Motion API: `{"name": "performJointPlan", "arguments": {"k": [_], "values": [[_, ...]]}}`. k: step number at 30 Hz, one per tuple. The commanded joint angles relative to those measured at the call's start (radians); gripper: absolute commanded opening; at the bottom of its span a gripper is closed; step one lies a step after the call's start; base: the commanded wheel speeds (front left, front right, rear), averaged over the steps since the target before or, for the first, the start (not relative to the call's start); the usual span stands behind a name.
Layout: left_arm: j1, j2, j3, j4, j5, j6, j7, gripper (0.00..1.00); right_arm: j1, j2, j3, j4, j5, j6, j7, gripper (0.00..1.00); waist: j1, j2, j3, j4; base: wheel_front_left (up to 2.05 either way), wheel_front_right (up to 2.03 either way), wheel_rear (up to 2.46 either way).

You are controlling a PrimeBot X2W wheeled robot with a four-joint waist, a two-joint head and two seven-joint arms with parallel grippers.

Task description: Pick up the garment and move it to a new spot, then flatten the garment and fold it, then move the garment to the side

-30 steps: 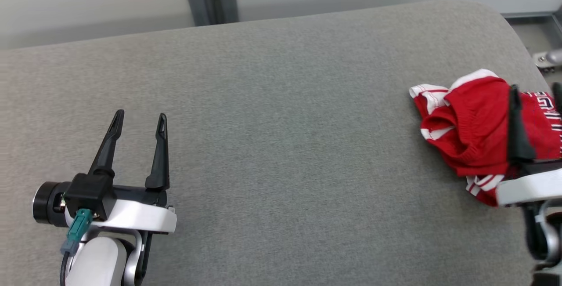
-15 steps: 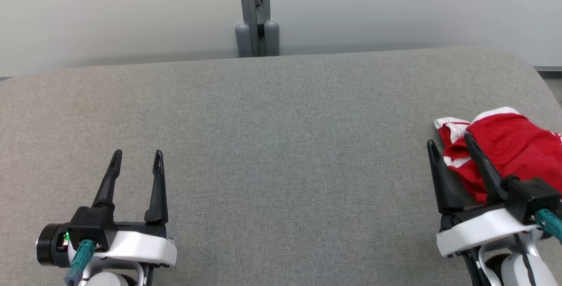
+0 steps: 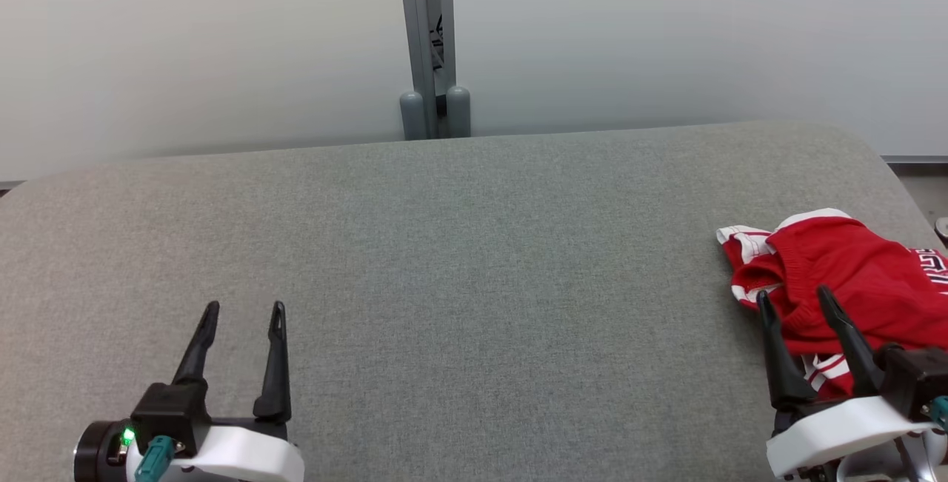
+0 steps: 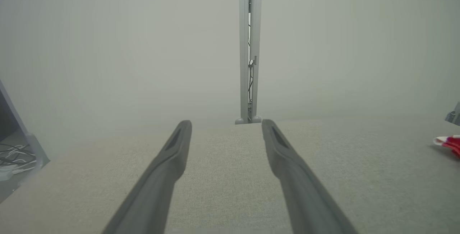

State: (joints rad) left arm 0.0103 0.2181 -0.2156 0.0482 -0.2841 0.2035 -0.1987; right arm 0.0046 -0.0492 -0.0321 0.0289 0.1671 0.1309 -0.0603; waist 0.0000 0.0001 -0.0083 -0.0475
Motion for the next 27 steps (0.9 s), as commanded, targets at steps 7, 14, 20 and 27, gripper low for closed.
{"name": "performJointPlan", "arguments": {"k": [7, 14, 20, 27], "values": [[0.037, 0.018, -0.004, 0.011, 0.006, 0.023, 0.032, 1.0, 0.03, -0.004, -0.017, -0.019, 0.015, 0.0, 0.014, 1.0, 0.0, -0.0001, -0.018, 0.003, 0.0, 0.0, 0.0], [0.052, 0.025, -0.01, 0.004, 0.005, 0.034, 0.053, 1.0, 0.038, -0.004, -0.012, -0.026, 0.02, 0.0, 0.015, 1.0, 0.0, -0.0001, -0.022, 0.007, 0.0, 0.0, 0.0], [0.057, 0.027, -0.013, 0.003, 0.001, 0.037, 0.056, 1.0, 0.041, -0.004, -0.012, -0.032, 0.026, 0.0, 0.016, 1.0, 0.0, -0.0001, -0.021, 0.007, 0.0, 0.0, 0.0], [0.058, 0.028, -0.017, 0.006, -0.005, 0.042, 0.055, 1.0, 0.041, -0.004, -0.012, -0.034, 0.031, 0.0, 0.015, 1.0, 0.0, -0.0001, -0.019, 0.005, 0.0, 0.0, 0.0]]}}
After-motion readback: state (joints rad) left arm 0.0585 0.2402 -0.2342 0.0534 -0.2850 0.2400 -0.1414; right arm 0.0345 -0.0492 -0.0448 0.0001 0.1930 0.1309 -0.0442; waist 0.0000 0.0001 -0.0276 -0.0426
